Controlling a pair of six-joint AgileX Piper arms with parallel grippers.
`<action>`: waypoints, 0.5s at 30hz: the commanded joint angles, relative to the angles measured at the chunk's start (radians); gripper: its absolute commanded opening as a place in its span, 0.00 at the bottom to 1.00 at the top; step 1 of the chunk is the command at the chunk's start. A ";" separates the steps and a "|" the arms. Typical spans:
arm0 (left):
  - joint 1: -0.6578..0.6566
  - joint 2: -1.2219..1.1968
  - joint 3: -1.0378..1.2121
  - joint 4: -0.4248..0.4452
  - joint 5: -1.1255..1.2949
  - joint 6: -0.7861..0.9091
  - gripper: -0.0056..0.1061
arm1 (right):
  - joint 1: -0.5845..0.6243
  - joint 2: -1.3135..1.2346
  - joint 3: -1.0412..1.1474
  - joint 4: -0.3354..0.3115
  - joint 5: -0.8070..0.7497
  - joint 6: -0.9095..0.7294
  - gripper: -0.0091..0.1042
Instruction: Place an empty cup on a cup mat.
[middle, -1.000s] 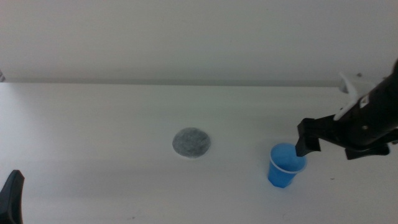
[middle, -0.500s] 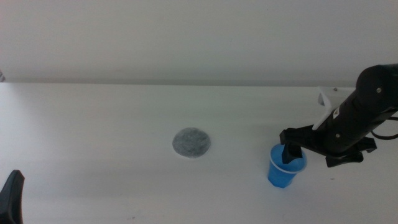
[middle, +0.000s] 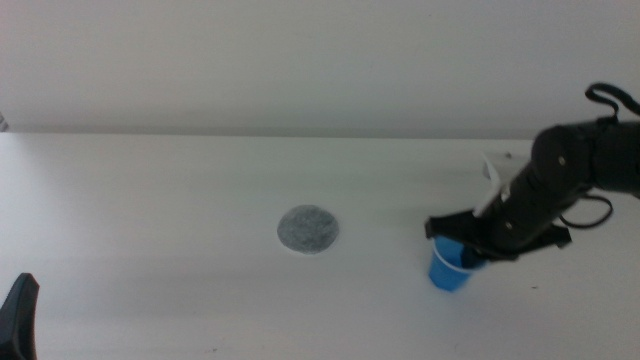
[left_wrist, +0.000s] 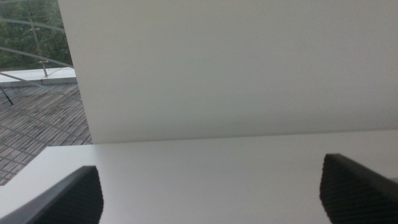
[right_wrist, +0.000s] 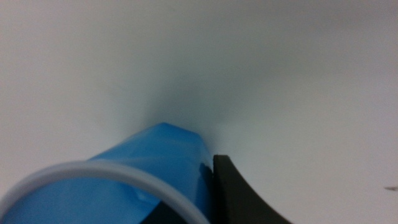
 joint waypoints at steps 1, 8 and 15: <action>-0.008 -0.040 0.041 0.000 -0.012 0.000 0.89 | 0.034 -0.026 -0.069 -0.026 0.040 0.042 0.08; -0.008 -0.040 0.041 0.000 -0.012 0.000 0.89 | 0.166 0.054 -0.394 -0.037 0.181 0.126 0.08; -0.008 -0.040 0.041 0.000 -0.012 0.000 0.89 | 0.244 0.278 -0.718 0.007 0.302 0.168 0.08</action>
